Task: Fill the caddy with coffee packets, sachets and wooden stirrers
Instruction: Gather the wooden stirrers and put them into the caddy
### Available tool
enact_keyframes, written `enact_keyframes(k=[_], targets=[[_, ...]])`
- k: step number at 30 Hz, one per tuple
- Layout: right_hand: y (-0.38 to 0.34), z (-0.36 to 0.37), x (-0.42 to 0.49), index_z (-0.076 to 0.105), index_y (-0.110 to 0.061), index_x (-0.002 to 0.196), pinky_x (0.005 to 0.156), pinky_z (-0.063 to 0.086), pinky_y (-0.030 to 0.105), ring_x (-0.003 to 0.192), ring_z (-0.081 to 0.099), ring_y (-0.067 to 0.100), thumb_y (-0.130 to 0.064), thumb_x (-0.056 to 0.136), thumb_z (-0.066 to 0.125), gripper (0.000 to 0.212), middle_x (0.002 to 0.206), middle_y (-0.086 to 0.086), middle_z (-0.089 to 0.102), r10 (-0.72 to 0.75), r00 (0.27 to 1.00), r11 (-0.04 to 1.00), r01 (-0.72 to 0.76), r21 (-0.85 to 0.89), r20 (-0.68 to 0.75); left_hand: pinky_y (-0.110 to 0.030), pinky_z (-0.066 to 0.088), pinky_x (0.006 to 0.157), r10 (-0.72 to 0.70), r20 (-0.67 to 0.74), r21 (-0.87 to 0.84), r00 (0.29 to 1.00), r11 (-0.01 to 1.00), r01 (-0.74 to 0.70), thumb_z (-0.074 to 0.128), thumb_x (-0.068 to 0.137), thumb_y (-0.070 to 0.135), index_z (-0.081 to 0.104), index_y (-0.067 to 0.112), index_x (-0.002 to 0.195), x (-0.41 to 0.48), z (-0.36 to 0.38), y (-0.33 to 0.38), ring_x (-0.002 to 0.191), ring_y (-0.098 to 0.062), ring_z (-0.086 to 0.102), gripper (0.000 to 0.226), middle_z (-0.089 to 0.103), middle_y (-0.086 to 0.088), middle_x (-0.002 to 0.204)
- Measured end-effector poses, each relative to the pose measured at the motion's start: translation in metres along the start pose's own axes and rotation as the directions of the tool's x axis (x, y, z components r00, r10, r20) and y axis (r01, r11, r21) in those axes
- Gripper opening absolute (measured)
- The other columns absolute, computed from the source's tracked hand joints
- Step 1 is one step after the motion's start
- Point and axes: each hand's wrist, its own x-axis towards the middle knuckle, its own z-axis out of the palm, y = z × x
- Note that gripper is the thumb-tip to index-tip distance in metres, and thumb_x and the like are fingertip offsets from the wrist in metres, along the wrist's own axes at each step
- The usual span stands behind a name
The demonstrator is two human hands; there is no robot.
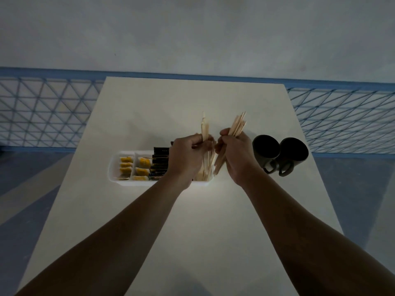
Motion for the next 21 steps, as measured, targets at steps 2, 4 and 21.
enact_keyframes(k=[2, 4, 21], targets=[[0.005, 0.007, 0.0, 0.055, -0.01, 0.089, 0.07, 0.047, 0.036, 0.068, 0.053, 0.02, 0.005, 0.094, 0.039, 0.022, 0.073, 0.008, 0.054, -0.045, 0.999, 0.999, 0.045, -0.012, -0.01, -0.036, 0.058, 0.088, 0.055, -0.054, 0.102, 0.997, 0.994, -0.049, 0.071, 0.088, 0.024, 0.077, 0.024, 0.105, -0.001, -0.003, -0.004, 0.09, -0.007, 0.072, 0.017, 0.077, 0.008, 0.093], [0.013, 0.012, -0.002, 0.055, -0.011, 0.088, 0.069, 0.047, 0.033, 0.068, 0.054, 0.017, 0.005, 0.094, 0.041, 0.022, 0.073, 0.005, 0.055, -0.094, 0.995, 0.995, 0.093, -0.042, -0.023, -0.035, 0.059, 0.083, 0.104, -0.082, 0.211, 0.991, 0.974, -0.085, 0.072, 0.088, 0.025, 0.077, 0.023, 0.106, -0.004, -0.004, -0.009, 0.084, -0.006, 0.071, 0.019, 0.077, 0.008, 0.089], [0.055, 0.02, -0.014, 0.053, -0.018, 0.097, 0.074, 0.054, 0.041, 0.087, 0.064, 0.02, -0.024, 0.101, 0.044, 0.01, 0.093, 0.001, 0.065, -0.143, 0.989, 0.889, 0.144, -0.434, 0.035, -0.002, 0.039, 0.06, 0.217, -0.086, 0.475, 0.972, 0.867, -0.152, 0.065, 0.093, 0.024, 0.078, 0.012, 0.094, -0.012, -0.007, -0.024, 0.065, -0.002, 0.06, 0.017, 0.074, 0.0, 0.078]])
